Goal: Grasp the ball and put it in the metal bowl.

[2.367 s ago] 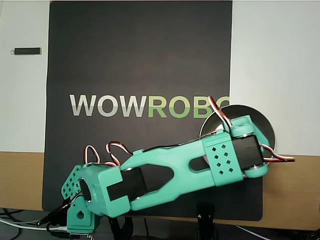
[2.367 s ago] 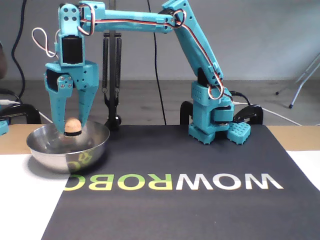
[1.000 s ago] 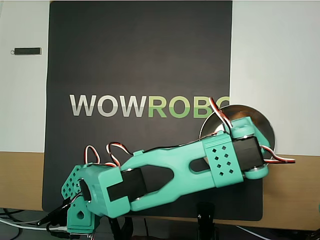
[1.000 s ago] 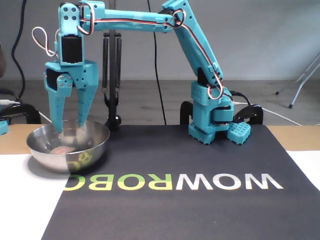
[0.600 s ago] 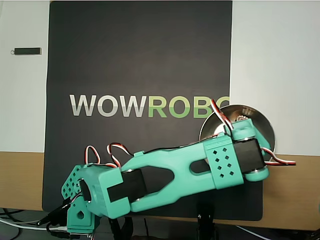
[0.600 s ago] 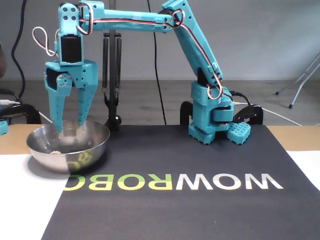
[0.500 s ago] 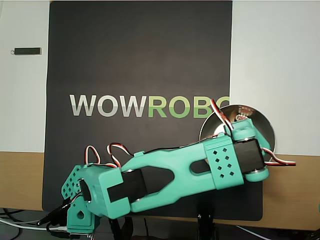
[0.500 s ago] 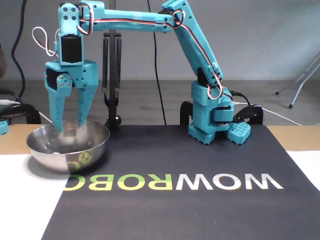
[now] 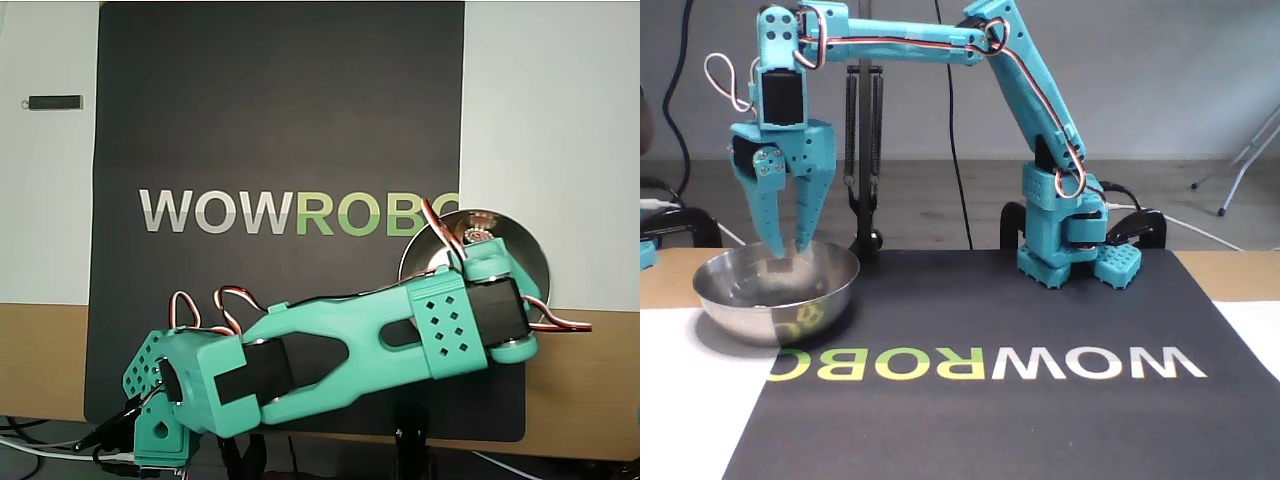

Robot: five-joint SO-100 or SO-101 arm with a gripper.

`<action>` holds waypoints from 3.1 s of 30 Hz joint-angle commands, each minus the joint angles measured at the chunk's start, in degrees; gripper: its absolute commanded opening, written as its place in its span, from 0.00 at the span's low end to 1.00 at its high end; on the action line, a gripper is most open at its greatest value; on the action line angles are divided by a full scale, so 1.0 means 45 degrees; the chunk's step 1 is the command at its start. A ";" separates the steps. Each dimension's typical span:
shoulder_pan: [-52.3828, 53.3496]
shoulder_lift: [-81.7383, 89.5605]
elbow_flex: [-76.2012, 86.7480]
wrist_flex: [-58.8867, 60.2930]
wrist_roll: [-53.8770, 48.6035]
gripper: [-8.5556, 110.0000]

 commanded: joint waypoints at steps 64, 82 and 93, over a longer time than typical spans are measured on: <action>-0.7793 0.6816 0.4141 0.1641 0.2734 0.07; -1.2012 0.6895 0.4141 0.1641 0.6445 0.07; -1.4609 0.6895 0.5117 0.1602 0.7832 0.07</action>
